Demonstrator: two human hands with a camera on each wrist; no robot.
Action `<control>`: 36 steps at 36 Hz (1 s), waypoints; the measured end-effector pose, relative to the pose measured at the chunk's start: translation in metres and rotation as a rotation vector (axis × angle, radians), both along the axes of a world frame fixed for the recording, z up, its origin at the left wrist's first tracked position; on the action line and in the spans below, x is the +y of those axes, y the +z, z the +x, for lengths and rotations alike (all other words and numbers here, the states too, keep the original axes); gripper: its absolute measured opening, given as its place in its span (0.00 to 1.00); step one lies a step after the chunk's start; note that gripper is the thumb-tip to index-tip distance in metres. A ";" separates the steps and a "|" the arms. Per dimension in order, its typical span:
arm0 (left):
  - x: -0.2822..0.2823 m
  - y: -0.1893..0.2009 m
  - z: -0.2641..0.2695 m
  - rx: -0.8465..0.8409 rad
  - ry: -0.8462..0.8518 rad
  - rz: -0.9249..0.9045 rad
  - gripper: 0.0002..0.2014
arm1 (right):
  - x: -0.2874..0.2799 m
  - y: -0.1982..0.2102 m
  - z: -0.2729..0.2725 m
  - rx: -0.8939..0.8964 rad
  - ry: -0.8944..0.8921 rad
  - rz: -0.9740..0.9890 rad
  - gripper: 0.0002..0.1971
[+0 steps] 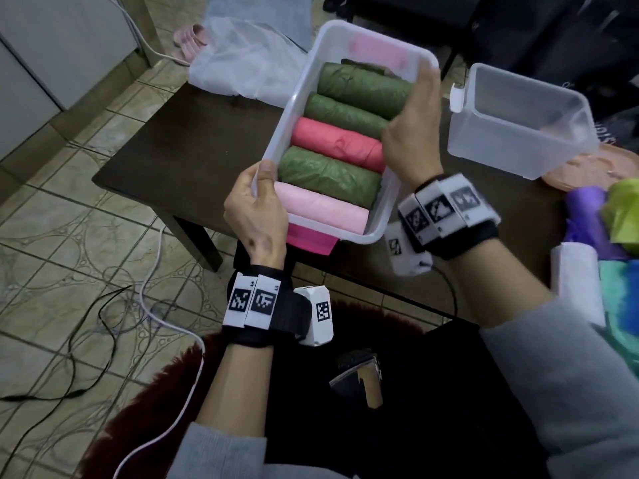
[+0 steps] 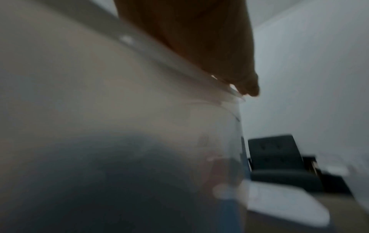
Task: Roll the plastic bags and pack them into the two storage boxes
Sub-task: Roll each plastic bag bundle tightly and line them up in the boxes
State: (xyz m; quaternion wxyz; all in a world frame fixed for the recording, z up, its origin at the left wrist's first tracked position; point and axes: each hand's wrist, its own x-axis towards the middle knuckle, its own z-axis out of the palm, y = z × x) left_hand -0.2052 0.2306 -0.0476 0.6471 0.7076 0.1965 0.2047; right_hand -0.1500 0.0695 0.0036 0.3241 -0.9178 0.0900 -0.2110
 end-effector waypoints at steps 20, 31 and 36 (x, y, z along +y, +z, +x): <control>-0.008 0.016 0.023 0.122 -0.064 0.099 0.17 | -0.002 -0.033 -0.007 0.119 -0.164 0.827 0.25; -0.014 0.021 0.027 0.215 -0.056 0.115 0.18 | -0.007 -0.027 -0.008 0.165 -0.196 0.786 0.23; -0.014 0.022 0.027 0.211 -0.071 0.176 0.18 | -0.003 -0.019 -0.017 0.162 -0.148 0.774 0.24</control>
